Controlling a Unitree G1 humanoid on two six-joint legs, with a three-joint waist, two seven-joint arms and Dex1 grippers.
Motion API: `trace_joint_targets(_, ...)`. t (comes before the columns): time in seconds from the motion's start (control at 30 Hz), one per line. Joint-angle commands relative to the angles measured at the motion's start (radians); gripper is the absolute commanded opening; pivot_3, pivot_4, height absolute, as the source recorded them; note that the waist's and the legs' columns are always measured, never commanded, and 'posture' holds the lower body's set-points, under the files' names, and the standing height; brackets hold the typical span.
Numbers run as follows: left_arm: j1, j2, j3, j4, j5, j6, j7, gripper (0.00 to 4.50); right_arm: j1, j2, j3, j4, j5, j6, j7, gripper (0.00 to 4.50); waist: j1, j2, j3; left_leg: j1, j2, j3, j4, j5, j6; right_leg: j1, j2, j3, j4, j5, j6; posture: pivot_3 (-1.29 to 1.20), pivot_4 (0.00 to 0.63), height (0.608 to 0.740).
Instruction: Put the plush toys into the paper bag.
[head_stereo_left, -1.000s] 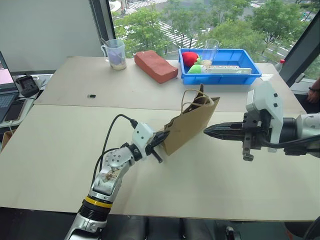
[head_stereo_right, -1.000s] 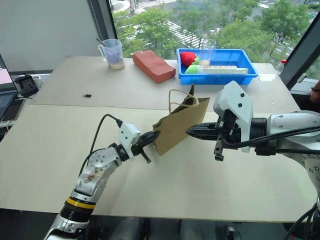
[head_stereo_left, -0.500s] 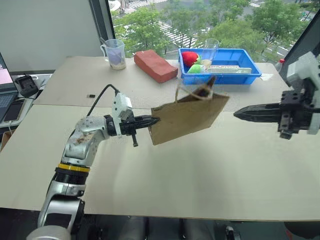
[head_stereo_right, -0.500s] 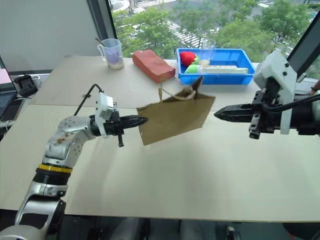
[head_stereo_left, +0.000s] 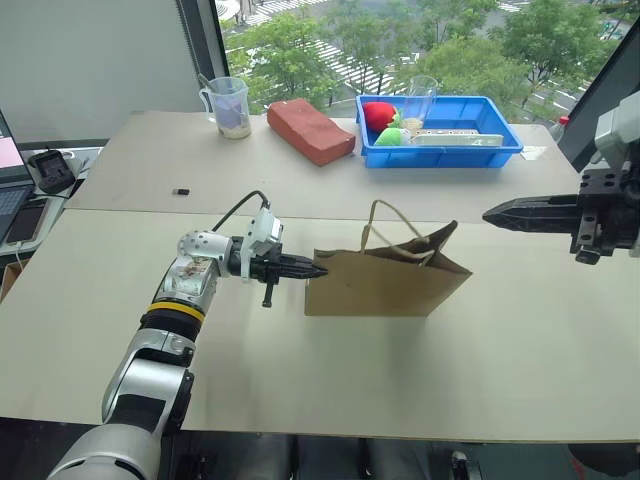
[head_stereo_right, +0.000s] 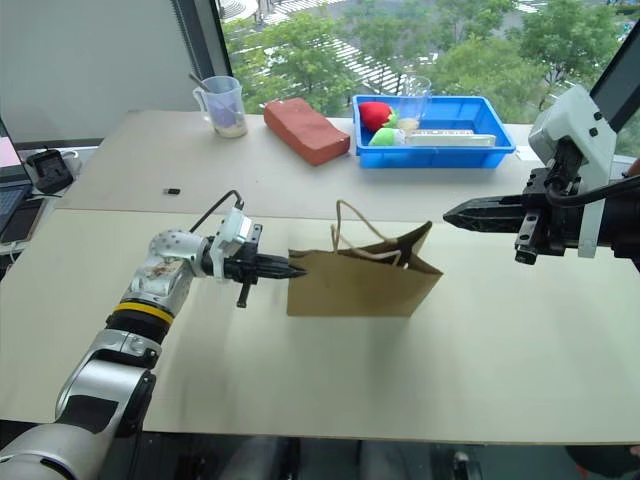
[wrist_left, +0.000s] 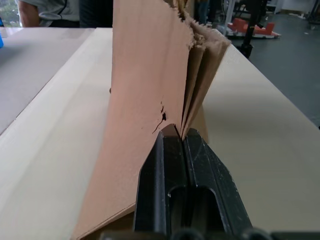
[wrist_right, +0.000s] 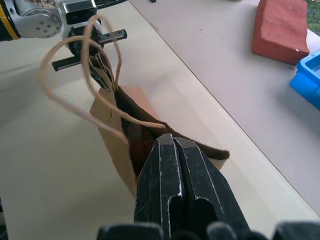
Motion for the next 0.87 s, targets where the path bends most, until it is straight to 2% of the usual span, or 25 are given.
trace_joint_targets(0.03, -0.037, 0.008, 0.02, 0.007, 0.004, -0.024, -0.024, 1.25, -0.009, -0.002, -0.043, -0.012, 0.005, -0.008, 0.002, 0.0, 0.0, 0.0, 0.0, 0.0, 0.0, 0.0, 0.0, 0.0, 0.0, 0.0, 0.0, 0.0, 0.0, 0.0, 0.0, 0.0, 0.15, 0.74)
trace_joint_targets(0.13, -0.035, 0.019, 0.028, -0.016, 0.001, -0.004, -0.027, 2.53, -0.013, 0.004, -0.033, -0.01, 0.0, -0.015, 0.001, 0.0, 0.0, 0.0, 0.0, 0.0, 0.0, 0.0, 0.0, 0.0, 0.0, 0.0, 0.0, 0.0, 0.0, 0.0, 0.0, 0.0, 0.15, 0.74)
trace_joint_targets(0.17, -0.032, 0.026, 0.033, -0.028, 0.0, 0.002, -0.019, 3.13, -0.016, 0.008, -0.028, -0.01, -0.002, -0.017, -0.001, 0.0, 0.0, 0.0, 0.0, 0.0, 0.0, 0.0, 0.0, 0.0, 0.0, 0.0, 0.0, 0.0, 0.0, 0.0, 0.0, 0.0, 0.15, 0.74)
trace_joint_targets(0.3, 0.003, 0.066, 0.066, -0.149, -0.03, 0.079, 0.032, 4.41, -0.002, 0.021, -0.023, -0.003, -0.025, -0.033, -0.002, 0.0, 0.0, 0.0, 0.0, 0.0, 0.0, 0.0, 0.0, 0.0, 0.0, 0.0, 0.0, 0.0, 0.001, 0.0, 0.0, 0.0, 0.15, 0.74)
trace_joint_targets(0.4, 0.072, 0.129, 0.115, -0.345, -0.079, 0.226, 0.105, 4.41, 0.065, 0.014, -0.056, 0.022, -0.089, -0.074, 0.016, 0.0, -0.002, 0.0, 0.0, 0.0, 0.001, 0.0, 0.0, 0.0, 0.0, -0.001, 0.0, 0.001, 0.002, 0.0, 0.0, 0.0, 0.15, 0.74)
trace_joint_targets(0.53, 0.15, 0.237, 0.209, -0.554, -0.06, 0.402, 0.325, 4.41, 0.204, 0.03, -0.135, 0.078, -0.2, -0.171, 0.042, 0.0, -0.003, 0.0, 0.0, 0.0, 0.001, 0.0, 0.0, 0.0, 0.001, -0.002, 0.0, 0.001, 0.009, 0.0, 0.001, 0.0, 0.15, 0.74)
trace_joint_targets(0.7, 0.222, 0.346, 0.251, -0.641, -0.002, 0.424, 0.432, 4.41, 0.342, 0.046, -0.18, 0.139, -0.321, -0.305, 0.092, 0.0, 0.0, 0.0, 0.0, 0.003, 0.001, 0.0, 0.0, 0.0, 0.001, 0.0, 0.0, 0.001, 0.009, 0.0, 0.001, 0.0, 0.15, 0.74)
trace_joint_targets(0.87, 0.257, 0.375, 0.246, -0.691, -0.016, 0.457, 0.463, 4.41, 0.391, 0.093, -0.173, 0.219, -0.38, -0.402, 0.114, 0.0, 0.0, 0.0, 0.0, 0.005, 0.0, 0.002, 0.0, 0.0, 0.0, 0.001, 0.0, 0.003, 0.008, 0.0, 0.001, 0.0, 0.15, 0.74)
